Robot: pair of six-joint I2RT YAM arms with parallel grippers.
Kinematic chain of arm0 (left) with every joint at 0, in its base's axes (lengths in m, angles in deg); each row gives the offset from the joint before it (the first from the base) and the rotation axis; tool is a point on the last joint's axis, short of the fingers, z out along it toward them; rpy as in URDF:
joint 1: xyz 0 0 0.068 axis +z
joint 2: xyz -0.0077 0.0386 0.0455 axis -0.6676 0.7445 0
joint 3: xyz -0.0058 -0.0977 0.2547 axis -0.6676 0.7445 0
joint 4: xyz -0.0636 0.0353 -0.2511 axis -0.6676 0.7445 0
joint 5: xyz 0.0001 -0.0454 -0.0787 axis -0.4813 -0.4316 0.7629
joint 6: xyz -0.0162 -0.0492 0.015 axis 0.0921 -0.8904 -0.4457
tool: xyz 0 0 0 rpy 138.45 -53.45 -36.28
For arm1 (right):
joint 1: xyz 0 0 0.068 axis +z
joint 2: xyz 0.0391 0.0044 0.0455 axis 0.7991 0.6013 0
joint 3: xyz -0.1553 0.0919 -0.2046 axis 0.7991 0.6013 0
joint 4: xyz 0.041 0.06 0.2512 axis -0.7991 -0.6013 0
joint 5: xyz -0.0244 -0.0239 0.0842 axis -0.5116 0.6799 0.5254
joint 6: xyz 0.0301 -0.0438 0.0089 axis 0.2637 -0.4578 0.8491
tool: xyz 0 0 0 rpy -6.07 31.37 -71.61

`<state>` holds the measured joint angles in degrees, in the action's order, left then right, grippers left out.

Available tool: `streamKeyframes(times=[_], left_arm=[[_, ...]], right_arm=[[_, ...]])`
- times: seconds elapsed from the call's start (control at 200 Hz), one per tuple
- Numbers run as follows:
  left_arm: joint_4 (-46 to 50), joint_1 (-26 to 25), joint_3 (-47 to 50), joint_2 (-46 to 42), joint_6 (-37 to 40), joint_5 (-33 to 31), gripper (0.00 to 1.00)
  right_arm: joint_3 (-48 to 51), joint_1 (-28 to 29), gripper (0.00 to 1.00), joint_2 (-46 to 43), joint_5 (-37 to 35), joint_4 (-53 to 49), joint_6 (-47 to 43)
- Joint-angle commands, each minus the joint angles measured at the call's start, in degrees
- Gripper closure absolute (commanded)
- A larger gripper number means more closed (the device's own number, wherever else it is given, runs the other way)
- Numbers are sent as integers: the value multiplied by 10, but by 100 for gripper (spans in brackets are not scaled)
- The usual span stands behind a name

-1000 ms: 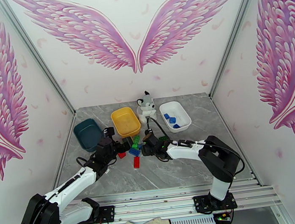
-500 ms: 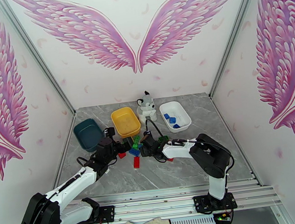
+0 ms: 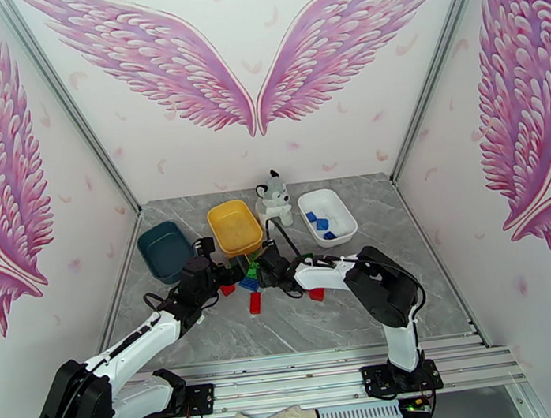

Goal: Sort the legos into containers by color

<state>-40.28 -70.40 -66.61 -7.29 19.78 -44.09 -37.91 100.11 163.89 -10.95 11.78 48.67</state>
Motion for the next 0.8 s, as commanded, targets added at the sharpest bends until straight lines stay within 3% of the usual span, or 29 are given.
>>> streamKeyframes(times=[0.0, 0.365, 0.795], left_arm=[[-2, 3, 8, -5, 0, 5, 1], [-4, 3, 10, -4, 0, 7, 1], [-20, -7, 10, 13, -3, 19, 1]], right_arm=[[-29, 5, 36, 18, -25, -30, -14], [-26, 5, 49, 14, -48, -37, -18], [69, -2, 67, -101, -41, -5, -17]])
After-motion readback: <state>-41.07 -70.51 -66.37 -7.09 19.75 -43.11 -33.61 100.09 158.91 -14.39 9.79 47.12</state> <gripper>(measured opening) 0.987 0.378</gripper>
